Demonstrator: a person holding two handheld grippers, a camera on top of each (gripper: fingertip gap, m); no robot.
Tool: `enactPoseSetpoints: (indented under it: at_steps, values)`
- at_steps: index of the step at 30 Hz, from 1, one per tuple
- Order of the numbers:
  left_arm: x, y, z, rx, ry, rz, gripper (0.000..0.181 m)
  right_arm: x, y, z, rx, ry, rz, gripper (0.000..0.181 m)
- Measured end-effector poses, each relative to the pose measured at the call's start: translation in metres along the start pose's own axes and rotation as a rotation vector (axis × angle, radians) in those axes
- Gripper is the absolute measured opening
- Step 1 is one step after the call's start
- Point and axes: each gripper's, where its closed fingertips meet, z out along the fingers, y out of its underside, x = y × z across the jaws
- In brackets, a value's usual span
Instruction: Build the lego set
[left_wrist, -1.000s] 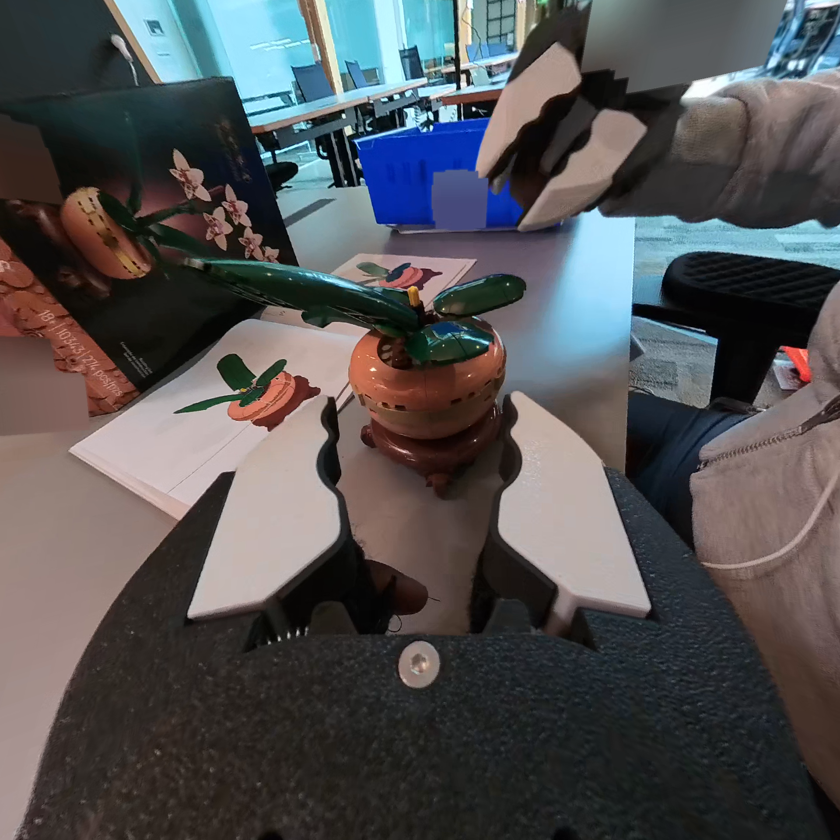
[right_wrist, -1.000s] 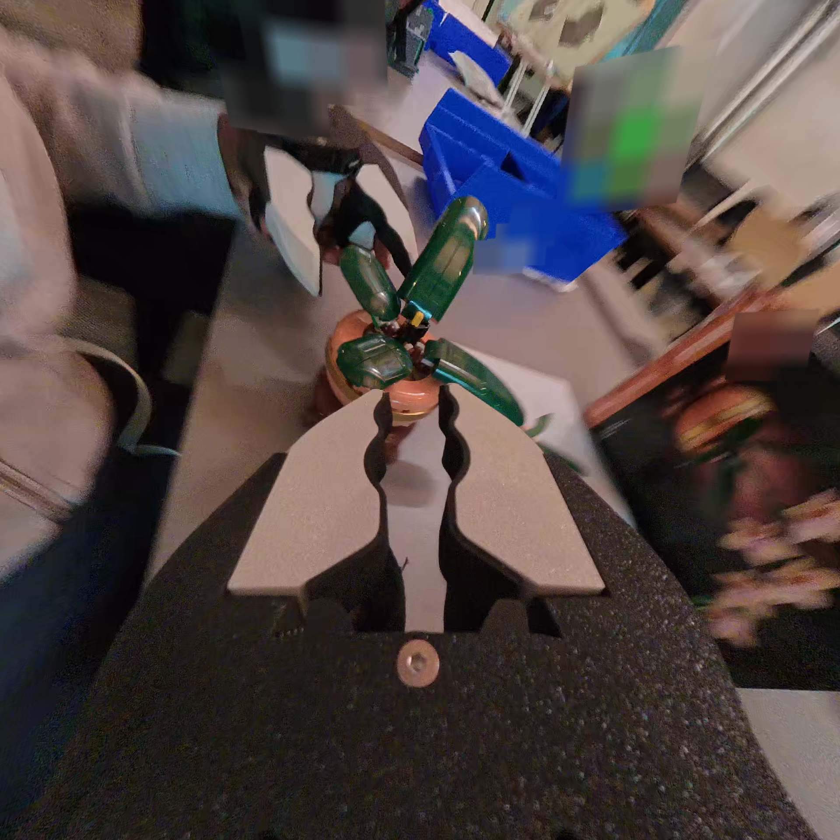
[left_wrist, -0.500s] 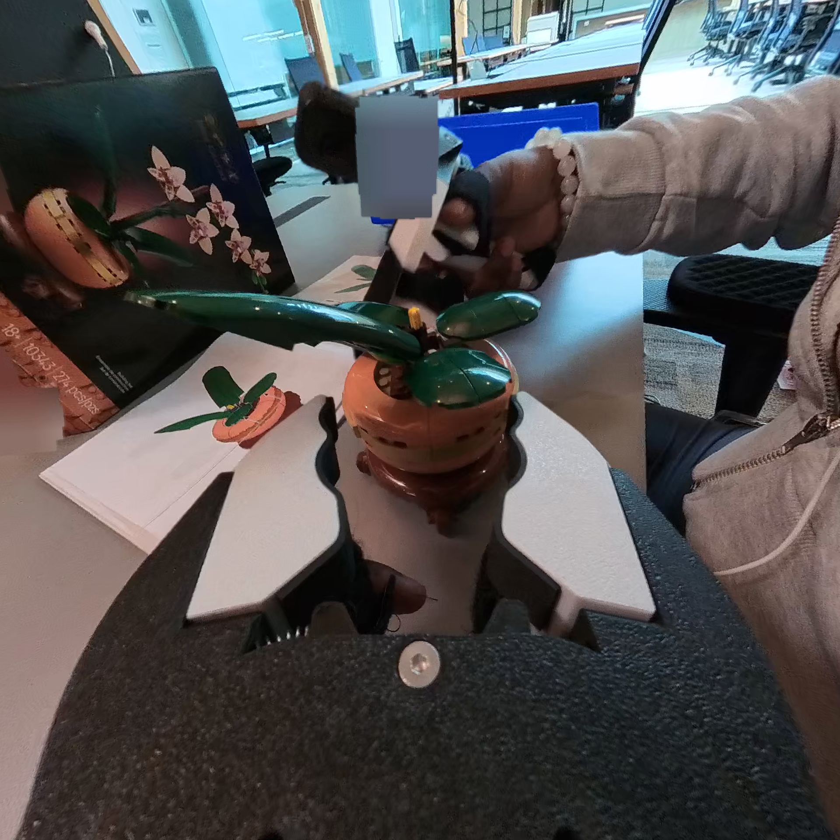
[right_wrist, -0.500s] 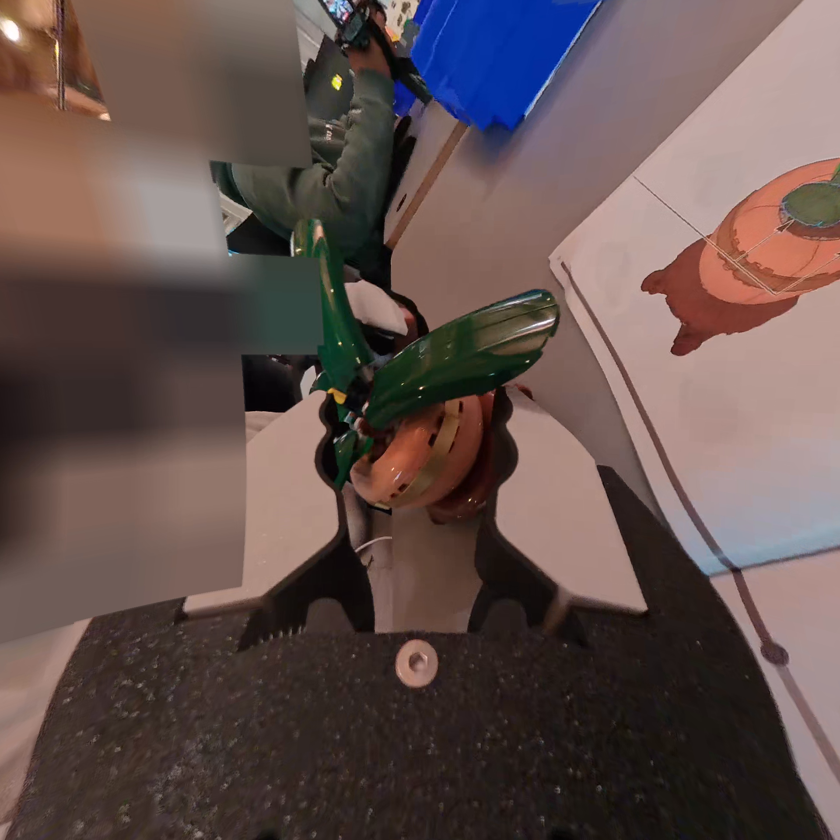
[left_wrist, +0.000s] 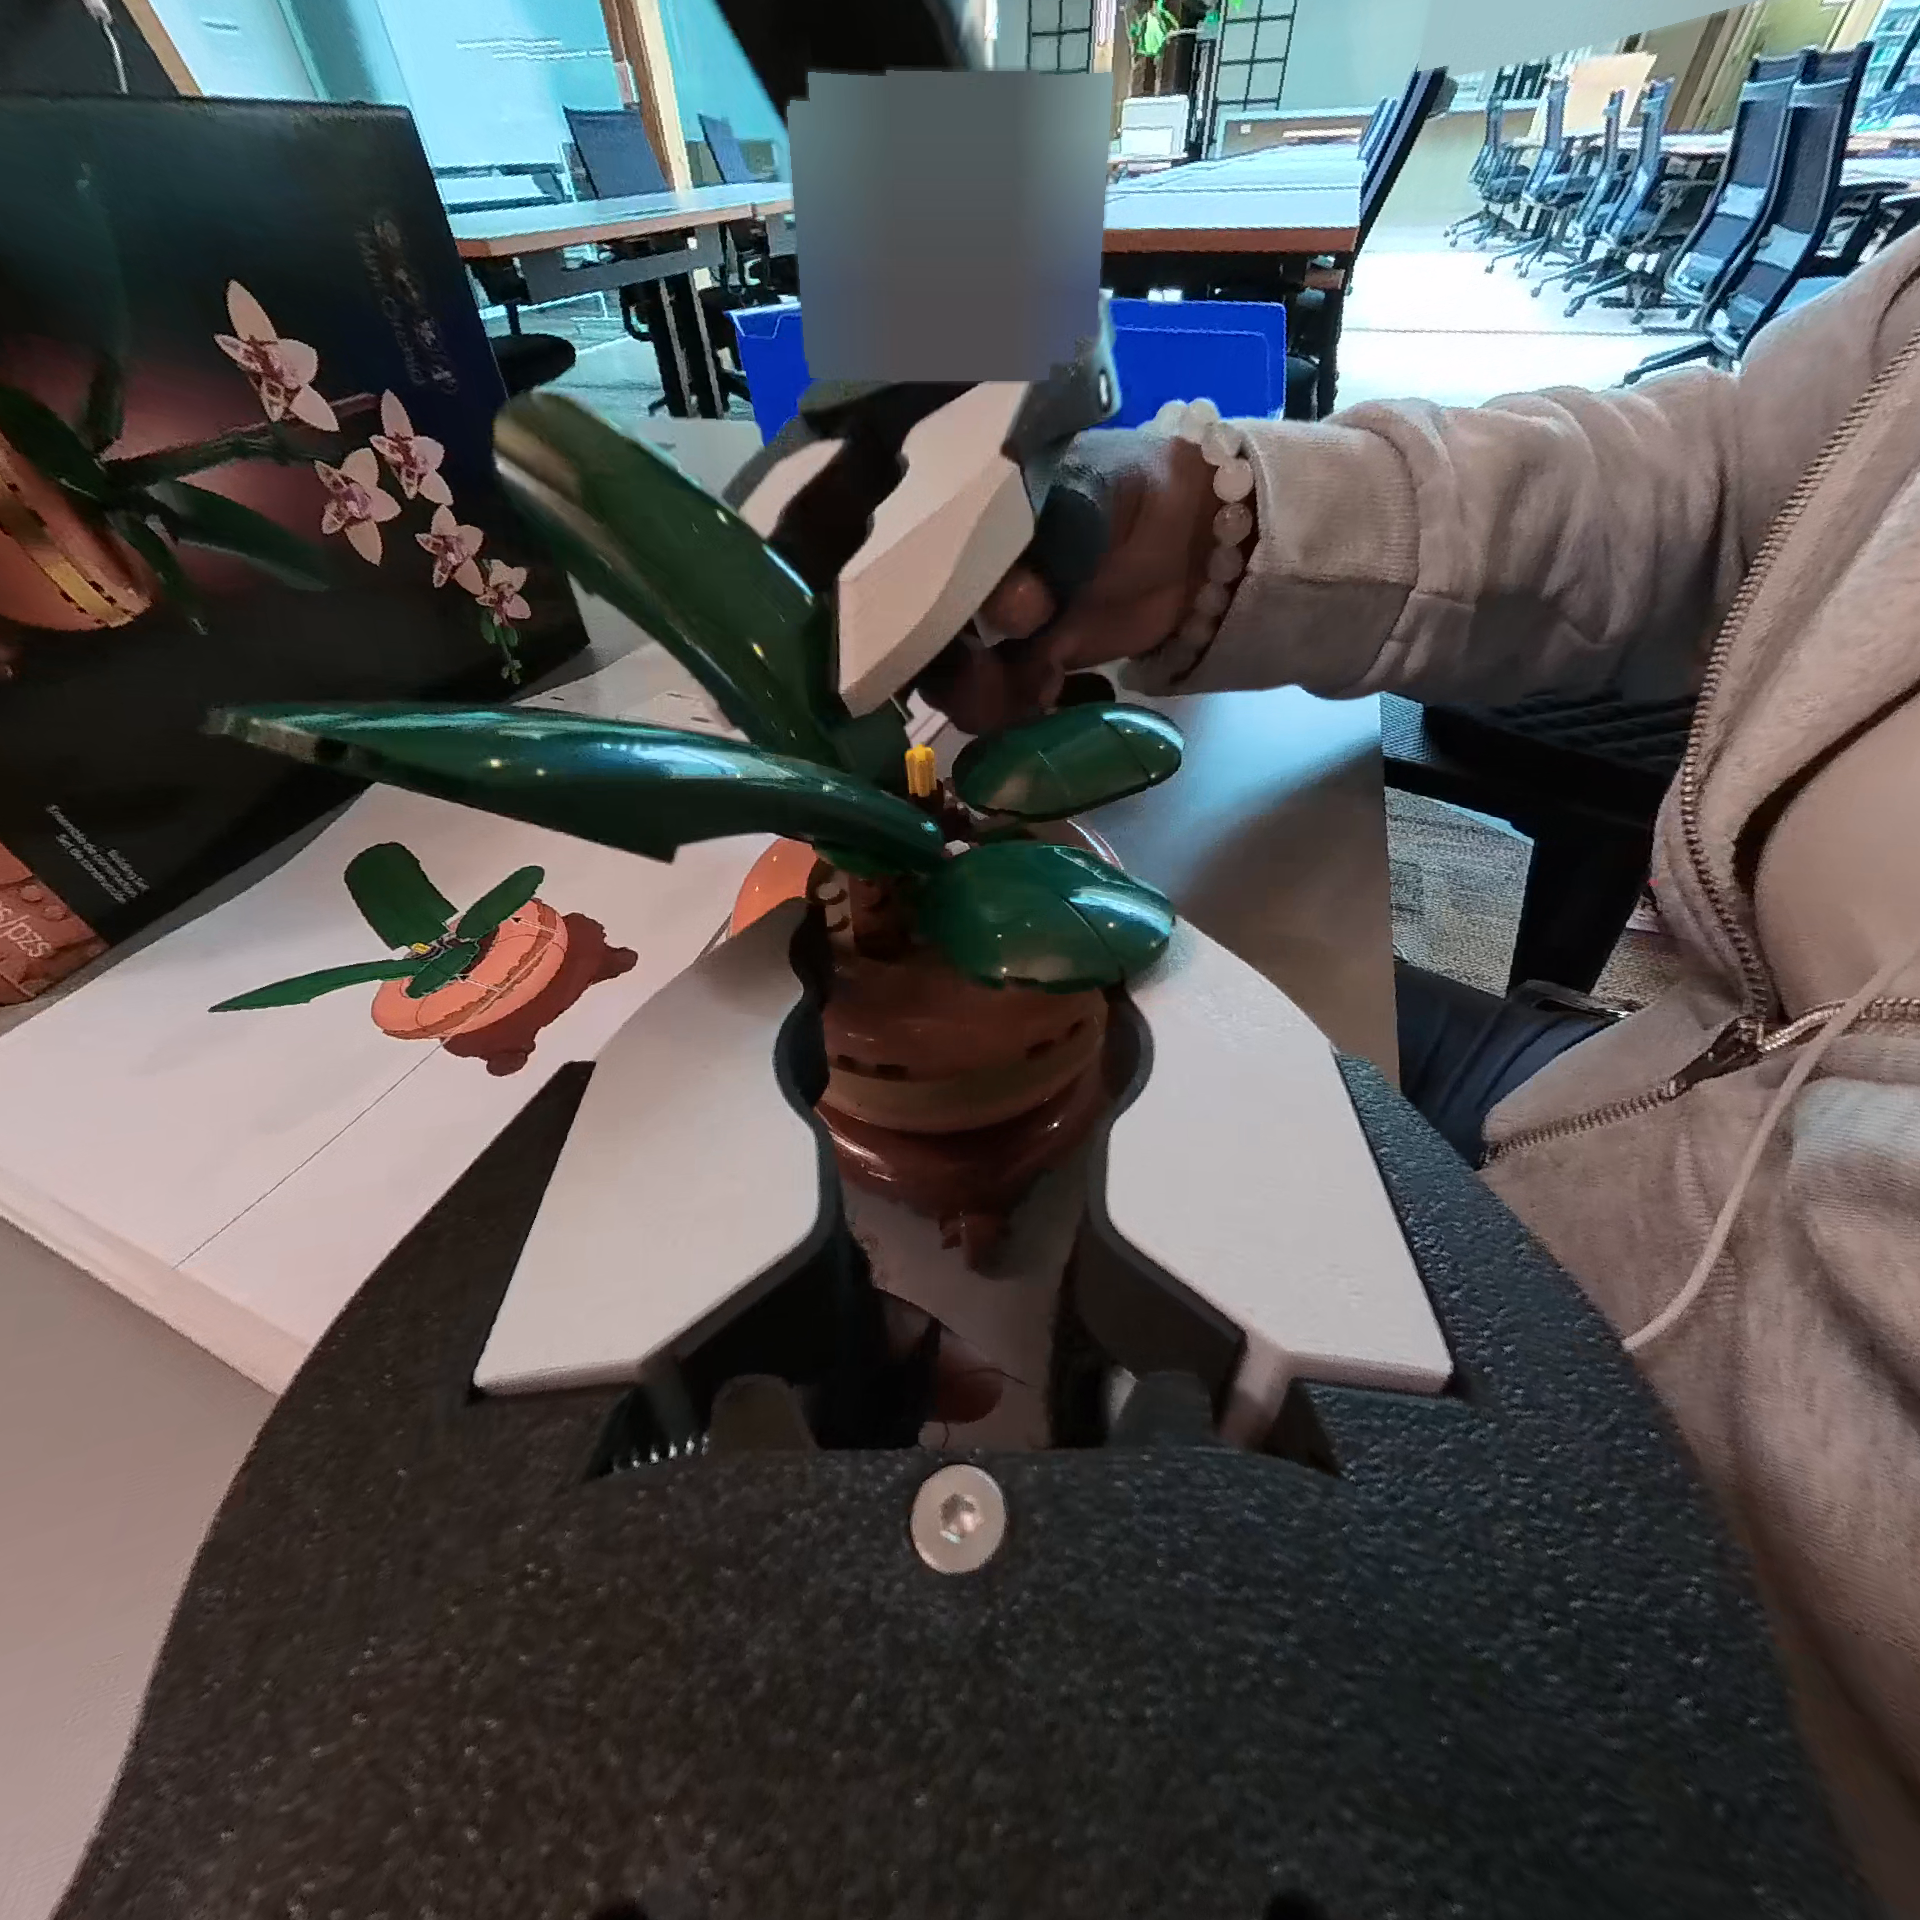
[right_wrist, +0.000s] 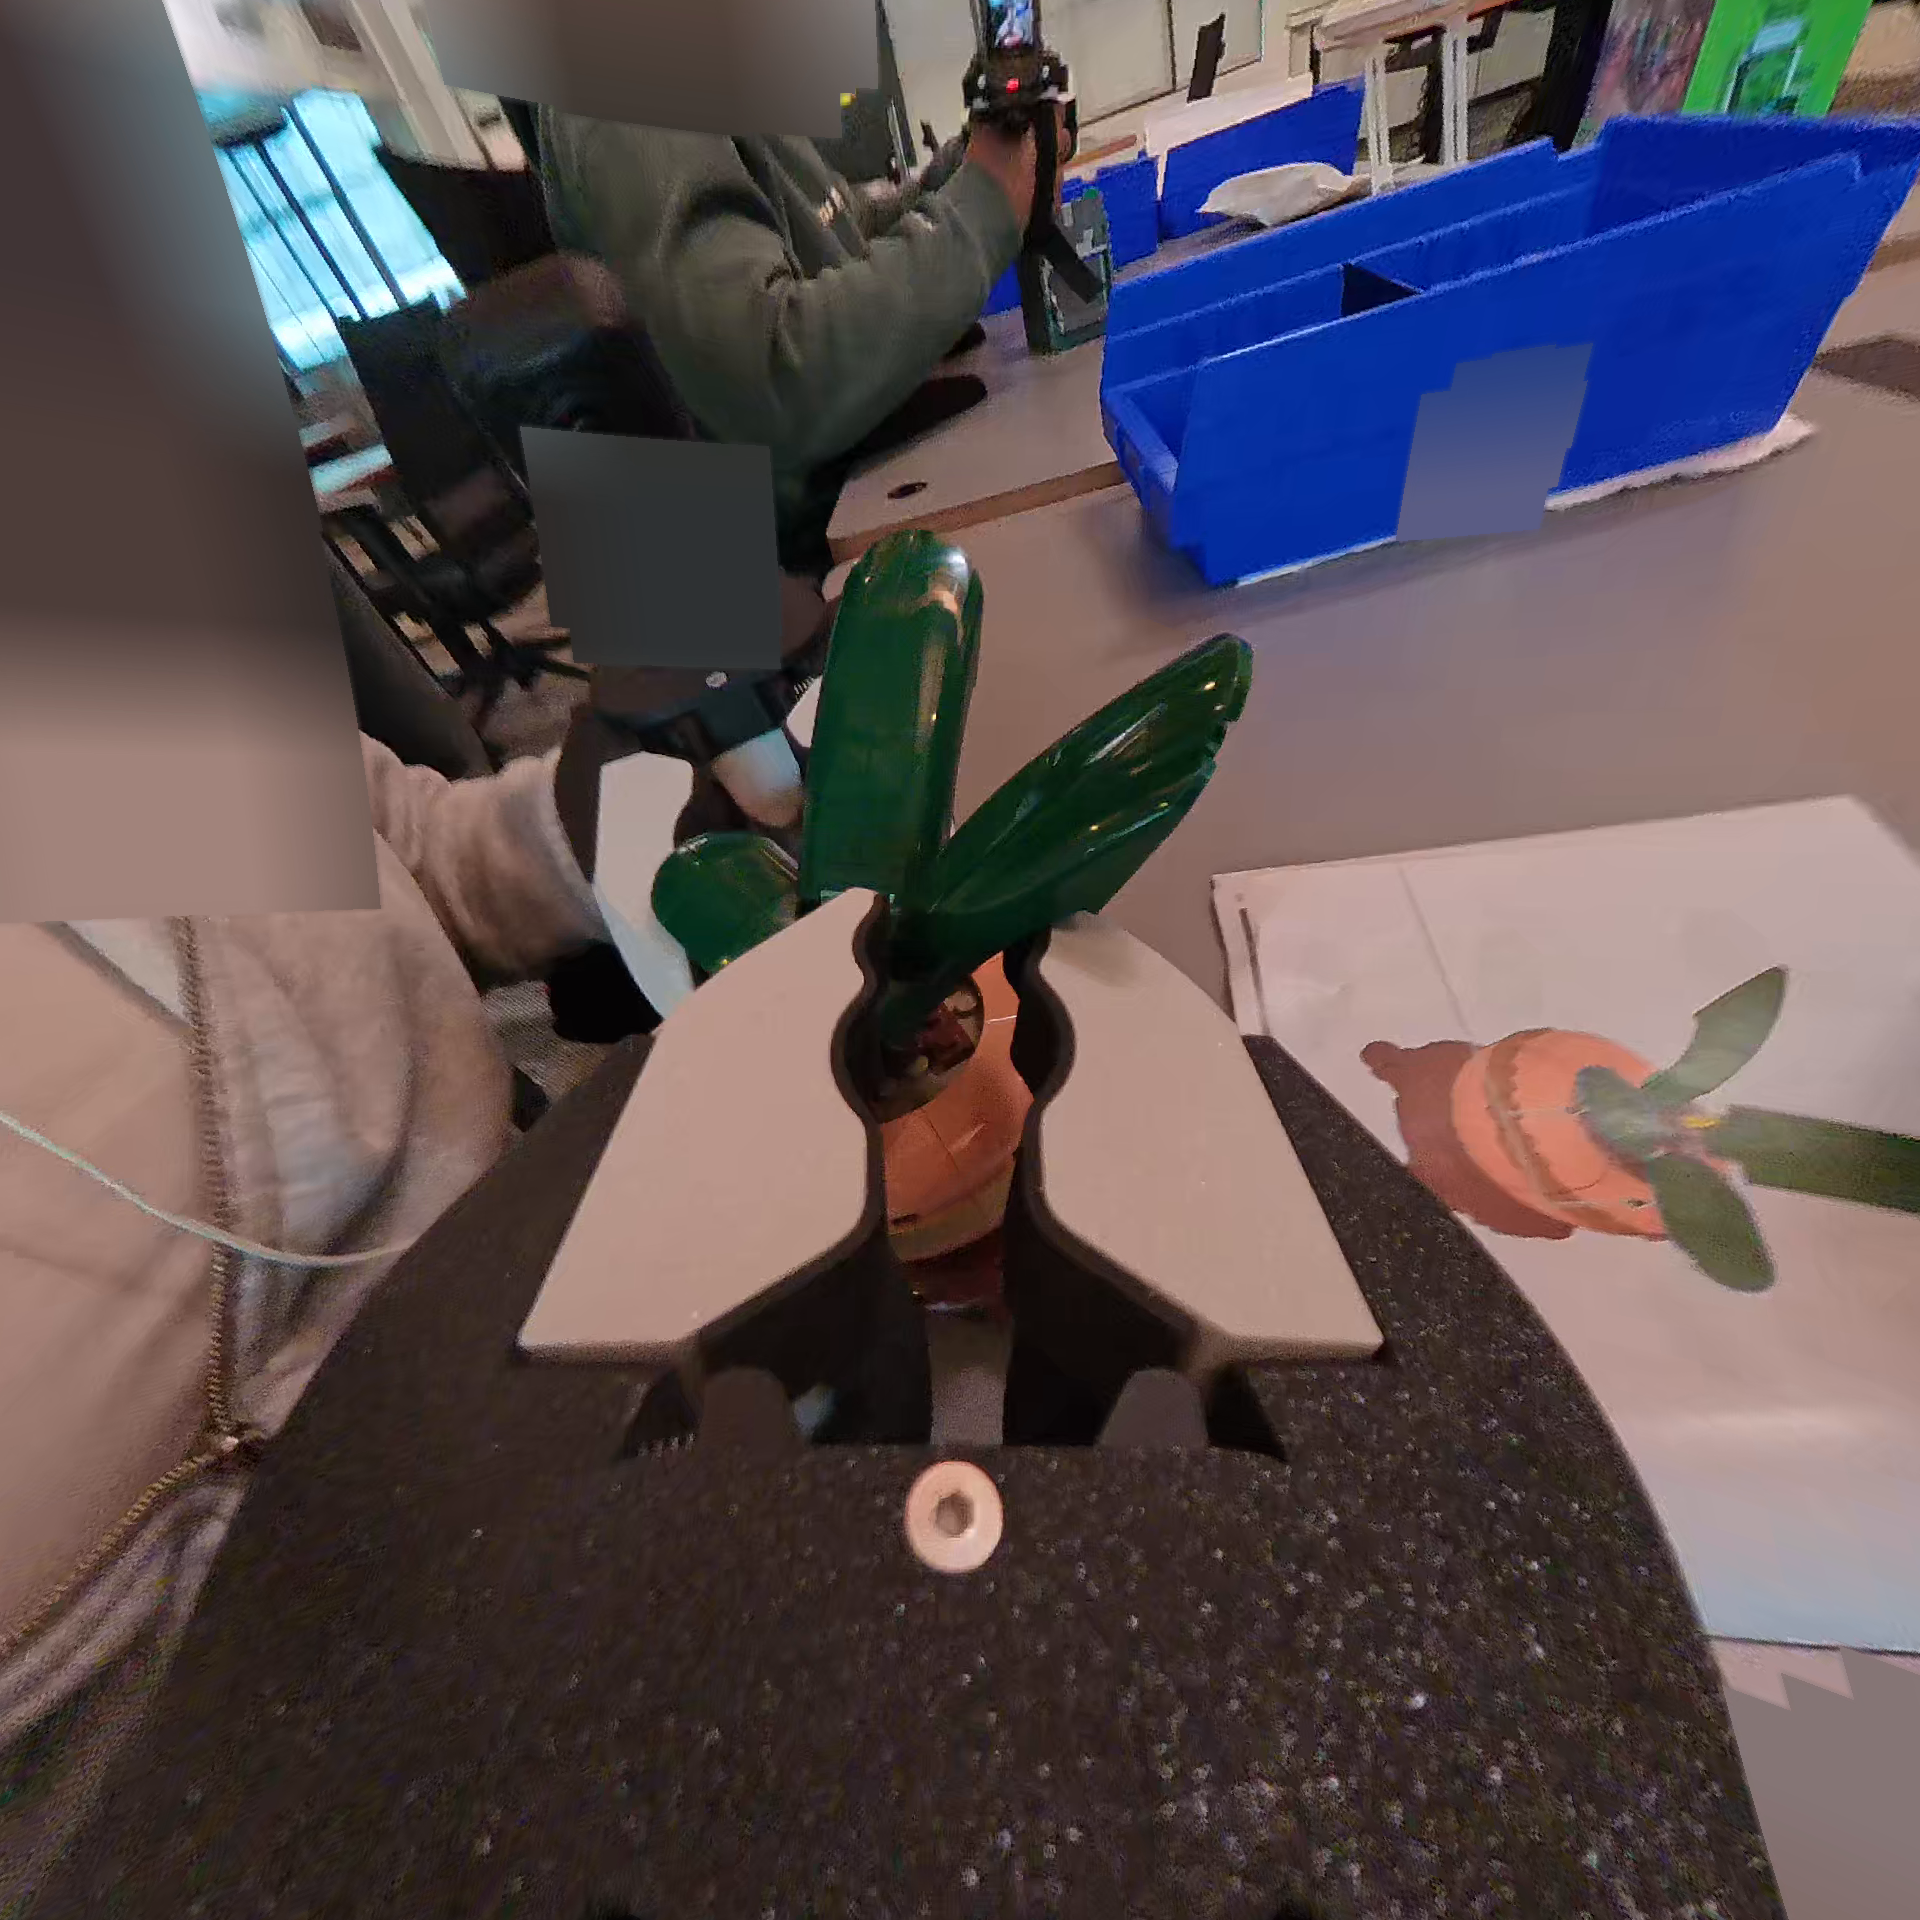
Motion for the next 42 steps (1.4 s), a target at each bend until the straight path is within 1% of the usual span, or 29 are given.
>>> enactPoseSetpoints:
  at_steps: [5,9,10,11,12,16,18,19,21,23,25,28,31,35,38,40,41,42]
  values:
    - [0.002,0.000,0.001,-0.014,-0.004,0.004,0.054,-0.001,-0.001,0.000,-0.030,0.028,-0.112,0.021]
    - [0.002,0.001,0.001,-0.025,-0.014,0.028,0.054,-0.002,-0.002,0.000,-0.025,0.045,-0.135,0.022]
    - [0.002,0.002,0.000,-0.030,-0.018,0.041,0.056,-0.002,-0.001,-0.002,-0.033,0.049,-0.110,0.030]
    - [0.002,0.003,-0.001,-0.039,-0.026,0.062,0.059,0.000,0.002,-0.005,-0.048,0.058,-0.074,0.044]
    - [0.002,0.005,-0.004,-0.051,-0.035,0.088,0.062,0.000,0.005,-0.011,-0.056,0.056,-0.037,0.053]
    - [0.003,0.012,-0.025,-0.101,-0.039,0.165,0.065,-0.014,0.013,-0.038,-0.010,-0.037,0.009,0.041]
    - [0.003,0.012,-0.036,-0.100,-0.036,0.180,0.063,-0.015,0.022,-0.049,-0.036,-0.033,0.009,0.038]
    - [0.003,0.009,-0.040,-0.090,-0.036,0.188,0.058,-0.015,0.028,-0.052,-0.062,-0.023,0.001,0.036]
    - [0.006,0.000,-0.045,-0.050,-0.028,0.201,0.051,-0.014,0.039,-0.051,-0.112,0.008,-0.032,0.034]
    - [0.010,-0.009,-0.043,-0.025,-0.031,0.211,0.049,-0.019,0.052,-0.044,-0.189,0.013,-0.090,0.033]
    - [0.014,-0.009,-0.038,-0.059,-0.021,0.230,0.049,-0.016,0.059,-0.036,-0.240,0.064,-0.151,0.032]
    - [0.023,-0.004,-0.031,-0.114,-0.010,0.289,0.052,-0.016,0.058,-0.027,-0.217,0.111,-0.206,0.028]
    - [0.027,-0.005,-0.029,-0.129,-0.014,0.301,0.051,-0.015,0.057,-0.023,-0.197,0.152,-0.217,0.034]
    - [0.026,-0.004,-0.028,-0.121,-0.026,0.281,0.051,-0.018,0.057,-0.018,-0.167,0.197,-0.219,0.046]
    - [0.025,0.002,-0.031,-0.139,-0.030,0.275,0.052,-0.018,0.067,-0.024,-0.188,0.230,-0.196,0.060]
    - [0.022,0.004,-0.035,-0.140,-0.043,0.273,0.053,-0.018,0.064,-0.036,-0.143,0.279,-0.199,0.052]
    - [0.022,0.003,-0.036,-0.130,-0.045,0.270,0.053,-0.022,0.054,-0.043,-0.090,0.316,-0.241,0.044]
    - [0.022,0.002,-0.038,-0.121,-0.046,0.271,0.053,-0.032,0.039,-0.048,-0.027,0.353,-0.333,0.036]
